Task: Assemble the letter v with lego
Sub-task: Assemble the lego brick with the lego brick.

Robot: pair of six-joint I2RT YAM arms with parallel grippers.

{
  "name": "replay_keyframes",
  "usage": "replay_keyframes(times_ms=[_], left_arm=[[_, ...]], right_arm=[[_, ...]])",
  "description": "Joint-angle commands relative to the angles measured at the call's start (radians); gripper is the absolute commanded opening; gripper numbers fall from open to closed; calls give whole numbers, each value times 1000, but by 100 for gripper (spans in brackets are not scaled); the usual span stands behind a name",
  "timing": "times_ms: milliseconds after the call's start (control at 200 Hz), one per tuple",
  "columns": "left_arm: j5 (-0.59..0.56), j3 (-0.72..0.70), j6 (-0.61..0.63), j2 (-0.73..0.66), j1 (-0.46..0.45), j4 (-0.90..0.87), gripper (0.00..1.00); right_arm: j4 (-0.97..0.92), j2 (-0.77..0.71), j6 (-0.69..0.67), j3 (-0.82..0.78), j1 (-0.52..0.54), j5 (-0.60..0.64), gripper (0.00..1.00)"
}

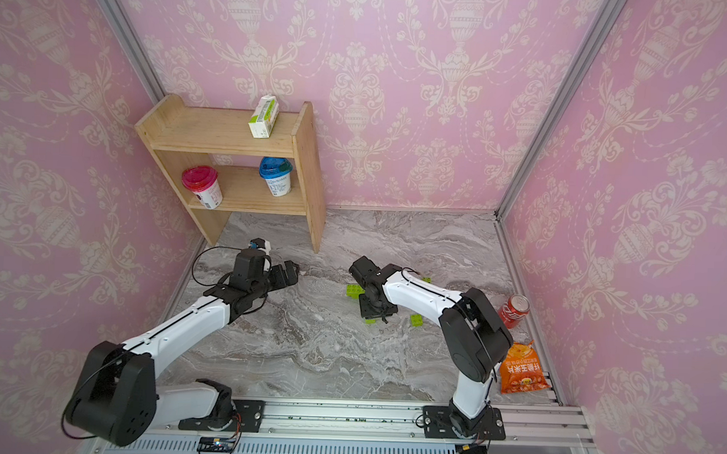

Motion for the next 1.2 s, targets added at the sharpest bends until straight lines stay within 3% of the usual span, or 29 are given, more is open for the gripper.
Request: replay_keyframes(times_ms=[0, 595, 1196], left_arm=[[-2, -5, 0, -3, -6, 11, 99], [-3, -4, 3, -8, -6, 7, 99], [4, 2, -6, -12, -8, 7, 99]], right_arm=[[0, 22, 34, -28, 13, 0, 0], [19, 6, -1, -83, 13, 77, 0], [81, 4, -14, -136, -27, 21, 0]])
